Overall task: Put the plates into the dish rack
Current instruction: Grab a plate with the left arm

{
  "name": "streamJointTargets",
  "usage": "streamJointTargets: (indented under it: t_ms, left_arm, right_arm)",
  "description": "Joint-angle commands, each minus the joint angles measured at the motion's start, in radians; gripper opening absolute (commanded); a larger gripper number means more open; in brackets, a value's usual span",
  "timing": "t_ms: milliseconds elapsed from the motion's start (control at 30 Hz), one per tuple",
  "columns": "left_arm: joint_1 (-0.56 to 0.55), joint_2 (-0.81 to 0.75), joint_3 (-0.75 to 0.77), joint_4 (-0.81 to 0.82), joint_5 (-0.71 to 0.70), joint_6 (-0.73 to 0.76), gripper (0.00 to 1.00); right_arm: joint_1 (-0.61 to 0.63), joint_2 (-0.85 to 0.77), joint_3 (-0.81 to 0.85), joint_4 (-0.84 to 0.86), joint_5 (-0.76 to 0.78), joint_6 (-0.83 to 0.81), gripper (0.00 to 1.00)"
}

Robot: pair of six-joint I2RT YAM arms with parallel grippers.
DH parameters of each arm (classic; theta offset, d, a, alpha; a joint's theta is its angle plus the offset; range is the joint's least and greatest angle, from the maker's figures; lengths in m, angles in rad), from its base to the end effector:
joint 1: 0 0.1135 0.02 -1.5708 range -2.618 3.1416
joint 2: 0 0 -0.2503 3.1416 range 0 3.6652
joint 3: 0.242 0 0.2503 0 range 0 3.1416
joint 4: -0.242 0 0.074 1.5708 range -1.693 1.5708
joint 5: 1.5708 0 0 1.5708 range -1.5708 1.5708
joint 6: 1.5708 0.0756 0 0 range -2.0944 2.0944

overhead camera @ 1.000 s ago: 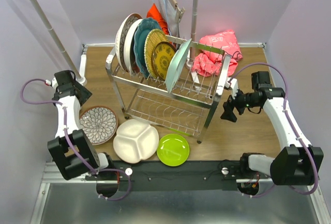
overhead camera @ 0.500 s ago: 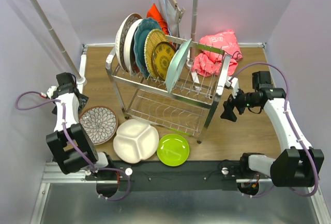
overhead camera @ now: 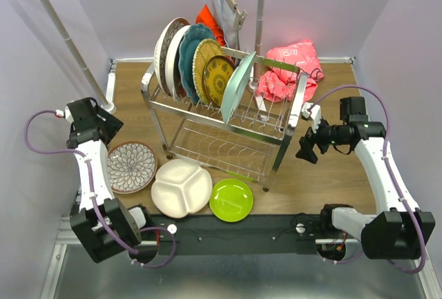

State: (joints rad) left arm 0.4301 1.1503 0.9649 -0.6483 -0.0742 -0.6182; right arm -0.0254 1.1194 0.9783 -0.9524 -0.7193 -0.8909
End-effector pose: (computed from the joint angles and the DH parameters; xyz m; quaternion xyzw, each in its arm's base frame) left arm 0.2414 0.1169 0.2455 -0.4781 0.8004 0.0006 0.3617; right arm 0.2212 0.0442 0.2477 -0.4569 0.7908 0.2088 0.3497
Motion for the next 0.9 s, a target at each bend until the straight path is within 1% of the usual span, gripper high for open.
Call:
streamJointTargets:
  t_ms: [0, 167, 367, 400, 433, 500, 700, 867]
  left_arm:
    - [-0.028, -0.017, -0.022, 0.067, 0.195, 0.083, 0.85]
    - [-0.094, 0.0, 0.035, 0.059, 0.211, 0.133, 0.85]
    - [-0.159, 0.015, 0.055, 0.053, 0.218, 0.192, 0.85]
    - [-0.168, 0.015, 0.055, 0.052, 0.215, 0.198, 0.85]
    - [-0.175, 0.011, 0.055, 0.047, 0.211, 0.212, 0.85]
    - [-0.182, 0.008, 0.054, 0.044, 0.2, 0.219, 0.85]
    - [-0.197, 0.002, 0.069, 0.045, 0.2, 0.224, 0.84]
    - [-0.215, -0.012, 0.083, 0.036, 0.203, 0.233, 0.82]
  right_arm:
    - [0.004, -0.009, -0.01, -0.011, 0.034, 0.043, 1.0]
    - [0.004, -0.068, -0.033, -0.013, 0.064, 0.035, 1.0]
    - [0.004, -0.085, -0.027, -0.117, 0.077, -0.058, 1.0]
    - [0.004, -0.09, -0.032, -0.153, 0.075, -0.08, 1.0]
    - [0.004, -0.092, -0.032, -0.176, 0.064, -0.136, 1.0]
    - [0.004, -0.096, -0.032, -0.228, 0.057, -0.181, 1.0]
    - [0.004, -0.116, -0.033, -0.353, 0.032, -0.364, 1.0]
    - [0.004, -0.138, -0.058, -0.41, 0.001, -0.5, 1.0]
